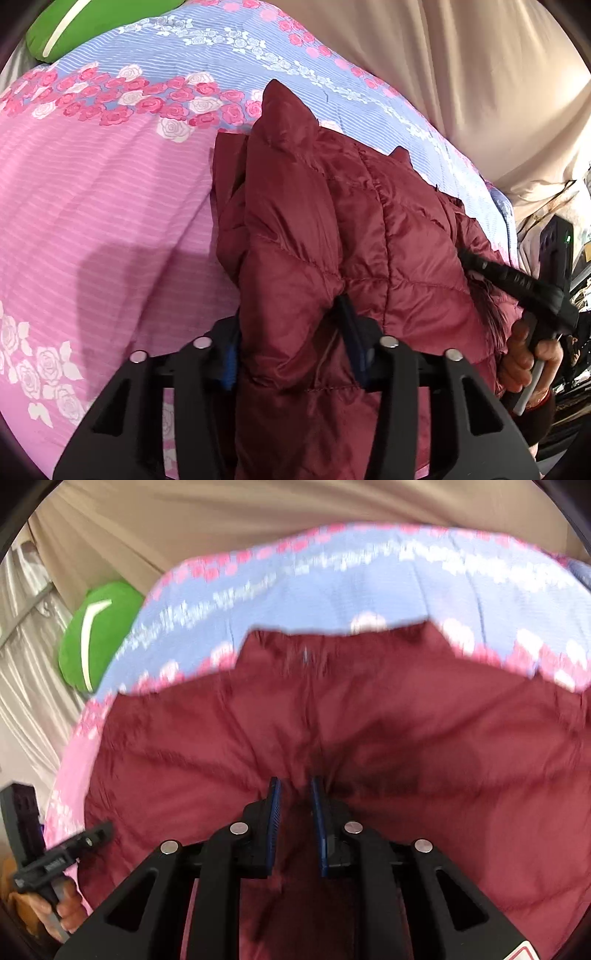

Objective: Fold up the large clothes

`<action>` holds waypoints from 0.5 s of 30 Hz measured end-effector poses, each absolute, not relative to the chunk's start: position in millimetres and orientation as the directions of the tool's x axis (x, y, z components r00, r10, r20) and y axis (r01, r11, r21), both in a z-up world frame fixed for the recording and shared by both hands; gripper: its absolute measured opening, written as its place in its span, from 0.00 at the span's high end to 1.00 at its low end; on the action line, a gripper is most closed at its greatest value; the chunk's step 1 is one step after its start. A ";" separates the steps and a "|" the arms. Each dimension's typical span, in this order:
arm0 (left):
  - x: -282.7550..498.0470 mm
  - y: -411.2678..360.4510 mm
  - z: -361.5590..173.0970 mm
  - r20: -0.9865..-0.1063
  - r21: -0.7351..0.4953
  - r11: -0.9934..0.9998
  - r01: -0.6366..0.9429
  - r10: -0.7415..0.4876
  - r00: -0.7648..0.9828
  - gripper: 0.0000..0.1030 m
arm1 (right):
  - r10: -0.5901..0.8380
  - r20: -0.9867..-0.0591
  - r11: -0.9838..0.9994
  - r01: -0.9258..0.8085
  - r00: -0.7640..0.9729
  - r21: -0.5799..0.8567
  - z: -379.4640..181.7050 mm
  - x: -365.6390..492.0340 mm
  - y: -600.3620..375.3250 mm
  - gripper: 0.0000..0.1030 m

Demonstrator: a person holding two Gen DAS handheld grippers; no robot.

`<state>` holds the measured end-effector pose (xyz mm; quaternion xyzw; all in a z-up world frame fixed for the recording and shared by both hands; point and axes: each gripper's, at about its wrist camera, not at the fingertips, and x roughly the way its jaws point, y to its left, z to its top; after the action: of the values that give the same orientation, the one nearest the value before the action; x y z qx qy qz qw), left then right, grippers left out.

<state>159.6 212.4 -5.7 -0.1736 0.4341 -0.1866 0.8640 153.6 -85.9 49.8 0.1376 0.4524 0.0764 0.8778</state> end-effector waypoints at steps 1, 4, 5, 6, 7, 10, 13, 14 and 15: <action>159.5 212.6 -5.6 -0.683 -0.466 0.869 0.170 -0.475 0.555 0.65 | 0.252 -0.779 0.954 -0.010 0.575 0.301 50.3 159.8 -85.2 0.84; 160.5 212.6 -2.6 -0.673 -0.478 0.861 0.173 -0.485 0.558 0.77 | 0.258 -0.816 0.957 -0.021 0.517 0.289 28.0 187.1 -78.4 0.87; 160.0 212.6 0.3 -0.666 -0.479 0.859 0.180 -0.489 0.563 0.84 | 0.256 -0.816 0.959 -0.027 0.518 0.284 23.7 191.1 -76.1 0.87; 157.8 211.9 6.7 -0.650 -0.486 0.853 0.188 -0.497 0.575 0.89 | 0.249 -0.809 0.962 -0.038 0.532 0.270 22.5 193.3 -73.0 0.87; 155.6 210.9 12.2 -0.639 -0.486 0.851 0.198 -0.501 0.583 0.90 | 0.235 -0.809 0.966 -0.041 0.539 0.254 22.7 194.2 -70.3 0.86; 145.6 202.0 37.6 -0.581 -0.495 0.829 0.260 -0.538 0.610 0.92 | 0.215 -0.804 0.973 -0.049 0.555 0.227 22.5 192.8 -65.8 0.85; 135.5 186.9 63.2 -0.530 -0.485 0.809 0.332 -0.573 0.625 0.93 | 0.243 -0.791 0.965 -0.054 0.562 0.258 21.7 189.7 -70.8 0.85; 131.5 180.7 72.1 -0.514 -0.477 0.803 0.357 -0.585 0.628 0.93 | 0.260 -0.785 0.958 -0.047 0.562 0.284 23.5 188.1 -73.7 0.82; 130.5 175.5 77.8 -0.506 -0.473 0.800 0.369 -0.590 0.630 0.93 | 0.301 -0.766 0.940 -0.042 0.568 0.338 27.7 183.6 -80.5 0.79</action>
<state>130.5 175.5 77.8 -0.1643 0.3350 -0.2701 0.8876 183.6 -80.5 27.7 0.1423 0.4540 0.0982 0.8741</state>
